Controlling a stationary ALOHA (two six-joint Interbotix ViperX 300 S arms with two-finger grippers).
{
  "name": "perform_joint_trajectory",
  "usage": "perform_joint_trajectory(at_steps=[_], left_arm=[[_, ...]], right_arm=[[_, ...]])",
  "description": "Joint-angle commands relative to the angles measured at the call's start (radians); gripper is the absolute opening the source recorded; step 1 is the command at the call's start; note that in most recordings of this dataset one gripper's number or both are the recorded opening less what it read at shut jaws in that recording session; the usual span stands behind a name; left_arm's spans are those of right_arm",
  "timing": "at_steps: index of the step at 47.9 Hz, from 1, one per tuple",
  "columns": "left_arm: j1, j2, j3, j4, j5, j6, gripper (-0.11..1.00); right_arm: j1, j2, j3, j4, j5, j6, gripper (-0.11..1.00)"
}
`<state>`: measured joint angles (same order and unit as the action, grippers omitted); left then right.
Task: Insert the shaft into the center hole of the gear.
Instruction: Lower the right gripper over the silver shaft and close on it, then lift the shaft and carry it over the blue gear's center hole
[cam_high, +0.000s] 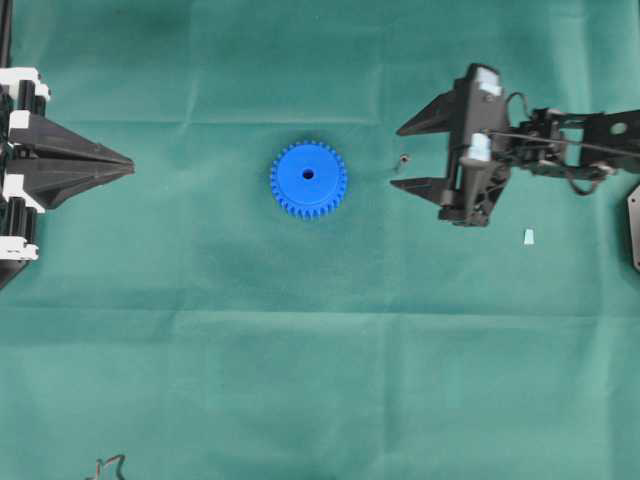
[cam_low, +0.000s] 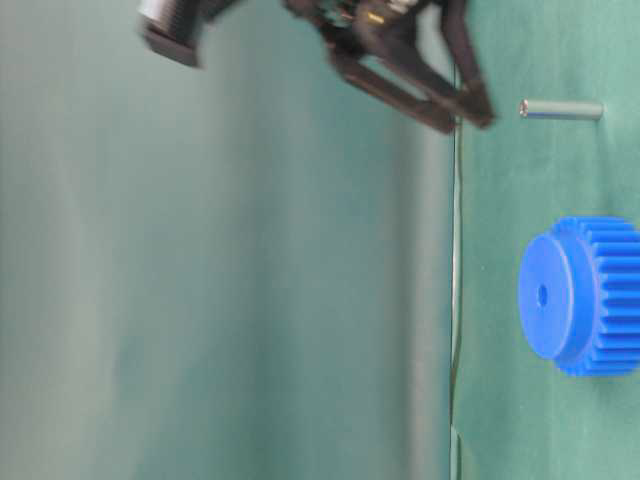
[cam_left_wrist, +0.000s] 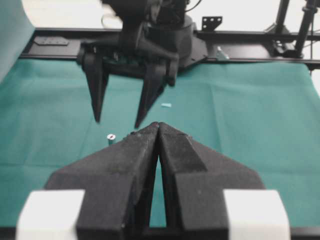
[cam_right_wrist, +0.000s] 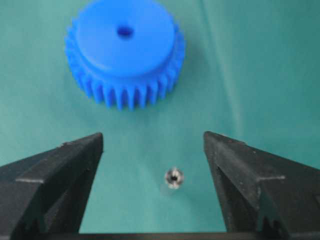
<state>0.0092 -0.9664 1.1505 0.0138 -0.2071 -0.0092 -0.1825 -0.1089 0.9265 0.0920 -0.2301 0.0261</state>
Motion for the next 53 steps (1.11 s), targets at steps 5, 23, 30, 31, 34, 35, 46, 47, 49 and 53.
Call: perform_joint_trajectory(at_steps=[5,23,30,31,34,35,46,47,49,53], left_arm=[[0.003,0.009,-0.023,0.003,-0.006,0.002,0.0],[0.003,0.009,-0.021,0.002,-0.005,0.002,0.0],[0.003,0.009,-0.021,0.003,-0.003,0.002,0.0],[0.003,0.008,-0.021,0.002,-0.002,0.002,0.0],[0.003,0.008,-0.021,0.002,0.002,0.002,0.0],[0.003,0.009,-0.021,0.002,0.003,0.002,0.0],[0.003,0.008,-0.021,0.002,0.011,0.002,0.0],[0.003,0.008,-0.021,0.002,0.012,0.002,0.0],[0.003,0.008,-0.021,0.002,0.014,0.002,0.0],[0.003,0.008,-0.021,0.002,0.014,0.002,0.0]], right_arm=[[-0.003,0.046,-0.002,0.034,-0.063,0.002,0.85],[-0.003,0.083,0.046,0.084,-0.121,0.002,0.81],[-0.003,0.083,0.043,0.084,-0.124,0.0,0.71],[-0.003,0.083,0.041,0.084,-0.124,0.0,0.69],[-0.003,0.084,0.041,0.084,-0.13,0.0,0.57],[-0.003,0.083,0.041,0.084,-0.132,0.0,0.52],[-0.003,0.083,0.041,0.084,-0.13,0.0,0.17],[-0.003,0.083,0.041,0.084,-0.13,0.0,0.17],[-0.003,0.083,0.041,0.084,-0.13,0.0,0.17],[-0.003,0.083,0.037,0.084,-0.129,0.0,0.17]])
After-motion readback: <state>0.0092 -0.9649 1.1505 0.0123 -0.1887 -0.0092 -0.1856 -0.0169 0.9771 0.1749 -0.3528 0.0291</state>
